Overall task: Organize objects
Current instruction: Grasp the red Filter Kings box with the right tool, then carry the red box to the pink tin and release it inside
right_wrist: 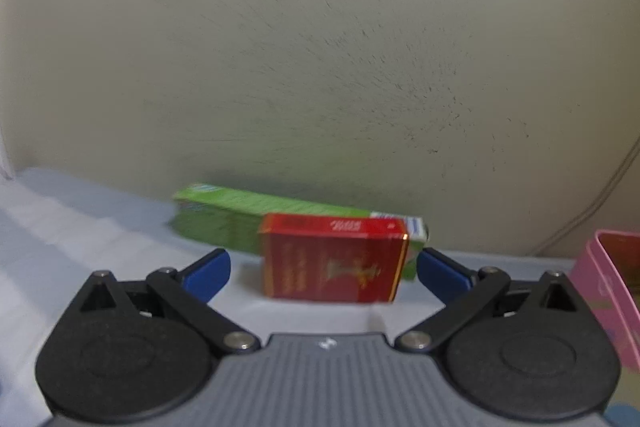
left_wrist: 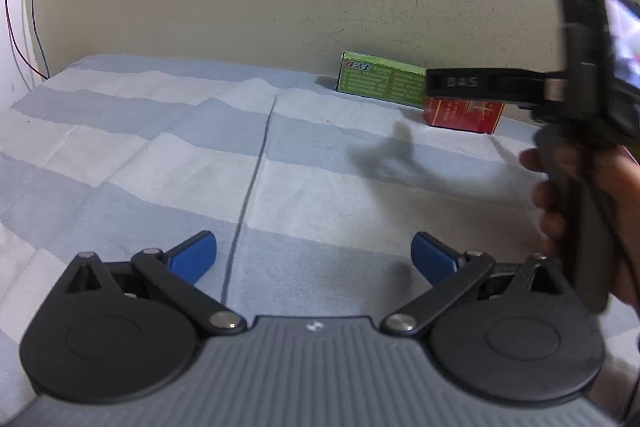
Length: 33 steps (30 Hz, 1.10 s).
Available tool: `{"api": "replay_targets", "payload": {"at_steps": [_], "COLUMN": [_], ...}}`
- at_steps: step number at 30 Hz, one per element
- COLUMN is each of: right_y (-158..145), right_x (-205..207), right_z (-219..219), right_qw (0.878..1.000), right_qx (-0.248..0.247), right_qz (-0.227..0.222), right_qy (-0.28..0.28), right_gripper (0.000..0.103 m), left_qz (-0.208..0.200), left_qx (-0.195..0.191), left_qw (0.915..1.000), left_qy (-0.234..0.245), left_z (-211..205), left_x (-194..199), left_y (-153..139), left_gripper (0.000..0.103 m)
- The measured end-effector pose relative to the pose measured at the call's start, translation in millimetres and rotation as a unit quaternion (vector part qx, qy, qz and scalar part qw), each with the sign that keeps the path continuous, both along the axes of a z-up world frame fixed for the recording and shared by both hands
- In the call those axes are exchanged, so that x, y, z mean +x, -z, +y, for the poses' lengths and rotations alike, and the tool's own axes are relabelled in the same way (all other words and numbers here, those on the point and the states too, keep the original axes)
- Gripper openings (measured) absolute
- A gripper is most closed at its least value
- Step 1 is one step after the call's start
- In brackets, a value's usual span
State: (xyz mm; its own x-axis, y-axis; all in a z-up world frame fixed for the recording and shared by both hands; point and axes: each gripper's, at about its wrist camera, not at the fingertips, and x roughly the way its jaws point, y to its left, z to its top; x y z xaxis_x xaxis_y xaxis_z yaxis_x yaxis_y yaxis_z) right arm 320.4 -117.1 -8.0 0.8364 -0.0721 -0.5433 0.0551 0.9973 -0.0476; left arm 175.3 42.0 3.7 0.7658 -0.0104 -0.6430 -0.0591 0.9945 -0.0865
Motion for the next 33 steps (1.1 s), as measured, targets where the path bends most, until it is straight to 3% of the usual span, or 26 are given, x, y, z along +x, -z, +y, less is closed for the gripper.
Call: {"api": "replay_targets", "payload": {"at_steps": [5,6,11,16,25,29,33], "right_y": [11.9,12.1,11.9,8.2,-2.5,-13.8,-12.7], "right_x": [24.3,24.3,2.3,-52.1,-190.3,-241.5,-289.4], "right_z": [-16.4,-20.2,-22.3,-22.1,-34.4,-36.4,-36.8], "right_qw": [0.999,0.998,0.999,0.998,0.991,0.990,0.993], "right_qx": [0.033,0.046,0.044,0.051,0.091,0.088,0.052], "right_qz": [0.026,0.026,0.022,0.023,0.025,0.011,0.011], "right_qy": [0.022,0.018,-0.006,-0.040,-0.095,-0.107,-0.108], "right_gripper": [0.099,0.093,0.092,0.092,0.092,0.092,0.093], "left_qz": [0.000,0.001,0.001,0.002,0.004,0.003,-0.009], "left_qx": [0.001,0.002,0.001,-0.022,-0.054,-0.059,-0.071], "left_qw": [1.0000,1.0000,1.0000,0.9997,0.9984,0.9982,0.9965], "left_qy": [0.001,0.001,0.001,-0.002,-0.017,0.001,0.043], "left_z": [-0.5,-0.6,-0.8,6.7,16.5,12.8,5.5], "left_x": [0.3,1.5,3.2,4.0,2.6,-3.5,-12.2], "left_y": [-0.5,-0.1,-0.3,-2.7,-6.8,-7.8,-10.8], "left_gripper": [0.103,0.103,0.103,0.103,0.103,0.103,0.103]}}
